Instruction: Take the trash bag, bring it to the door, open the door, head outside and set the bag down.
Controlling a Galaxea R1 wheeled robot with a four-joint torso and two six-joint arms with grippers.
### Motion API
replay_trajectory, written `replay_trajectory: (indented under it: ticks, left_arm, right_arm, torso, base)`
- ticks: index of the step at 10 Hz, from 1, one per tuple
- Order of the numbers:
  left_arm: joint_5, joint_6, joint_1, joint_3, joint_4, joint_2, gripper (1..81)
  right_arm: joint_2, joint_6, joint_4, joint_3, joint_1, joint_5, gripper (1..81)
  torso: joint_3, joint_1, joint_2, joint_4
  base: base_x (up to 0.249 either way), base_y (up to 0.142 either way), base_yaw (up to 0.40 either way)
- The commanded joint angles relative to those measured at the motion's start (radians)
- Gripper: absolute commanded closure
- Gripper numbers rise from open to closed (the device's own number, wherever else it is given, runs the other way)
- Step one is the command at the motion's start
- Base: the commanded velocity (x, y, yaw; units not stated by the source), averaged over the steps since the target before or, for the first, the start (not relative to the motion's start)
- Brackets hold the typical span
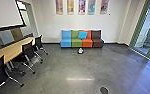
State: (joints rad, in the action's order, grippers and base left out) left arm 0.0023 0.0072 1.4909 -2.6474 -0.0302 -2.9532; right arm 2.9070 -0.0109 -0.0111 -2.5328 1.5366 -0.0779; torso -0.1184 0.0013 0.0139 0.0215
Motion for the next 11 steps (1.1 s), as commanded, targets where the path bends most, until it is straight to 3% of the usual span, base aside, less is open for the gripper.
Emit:
replay_trajectory:
  ticks: [1, 11]
  left_arm:
    - [0.061, 0.010, -0.039, 0.001, -0.007, 0.005, 1.0]
    - [0.059, 0.010, -0.039, 0.003, -0.005, 0.003, 1.0]
  right_arm:
    - [-0.001, -0.004, 0.003, 0.005, -0.032, -0.063, 1.0]
    - [0.000, -0.004, -0.003, 0.010, -0.032, -0.063, 1.0]
  torso:
    - [0.000, 0.000, 0.000, 0.000]
    - [0.000, 0.000, 0.000, 0.000]
  base:
    - [0.191, 0.000, 0.000]
    - [0.204, 0.000, 0.000]
